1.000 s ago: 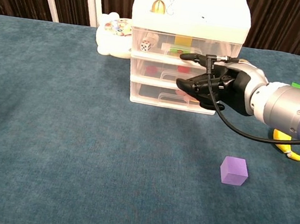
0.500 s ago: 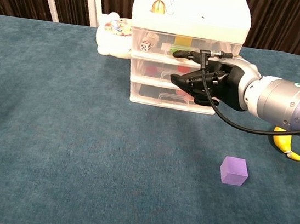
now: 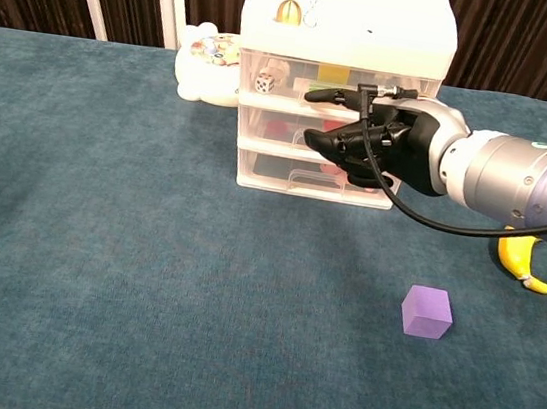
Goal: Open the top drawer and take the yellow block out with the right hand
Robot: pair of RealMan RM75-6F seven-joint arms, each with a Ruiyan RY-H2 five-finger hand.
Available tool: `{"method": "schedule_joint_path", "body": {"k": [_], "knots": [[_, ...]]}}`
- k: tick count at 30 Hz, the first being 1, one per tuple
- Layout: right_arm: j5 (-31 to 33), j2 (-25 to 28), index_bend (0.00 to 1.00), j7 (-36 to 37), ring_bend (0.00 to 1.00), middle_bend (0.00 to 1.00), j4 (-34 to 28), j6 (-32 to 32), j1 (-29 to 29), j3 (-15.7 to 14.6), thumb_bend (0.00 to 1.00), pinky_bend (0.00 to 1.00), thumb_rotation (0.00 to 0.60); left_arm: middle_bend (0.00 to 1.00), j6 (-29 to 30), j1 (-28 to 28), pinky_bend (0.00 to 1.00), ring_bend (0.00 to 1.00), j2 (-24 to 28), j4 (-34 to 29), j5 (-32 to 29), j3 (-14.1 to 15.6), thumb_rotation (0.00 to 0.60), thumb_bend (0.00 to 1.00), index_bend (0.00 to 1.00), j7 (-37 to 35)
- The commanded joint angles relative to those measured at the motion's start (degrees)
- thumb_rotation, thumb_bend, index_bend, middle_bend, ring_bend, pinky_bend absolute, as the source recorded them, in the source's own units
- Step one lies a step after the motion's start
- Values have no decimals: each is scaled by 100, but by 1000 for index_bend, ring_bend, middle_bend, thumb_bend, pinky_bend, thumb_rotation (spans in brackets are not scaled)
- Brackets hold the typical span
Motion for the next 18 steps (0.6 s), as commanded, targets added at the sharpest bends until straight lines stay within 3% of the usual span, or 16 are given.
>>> {"method": "schedule_joint_path", "body": {"k": [1,18], "knots": [[21,-7,0,10,908,796,10,-18,11,5,486,986,600,0,4,2,0,0,-2,0,-3,-2,600,364,35,5],[122,-111,0,102,912,811,56,-29,35,57,486,991,600,0,22,15,0,0,-9,-5,-46,-26,600,364,37,36]]}}
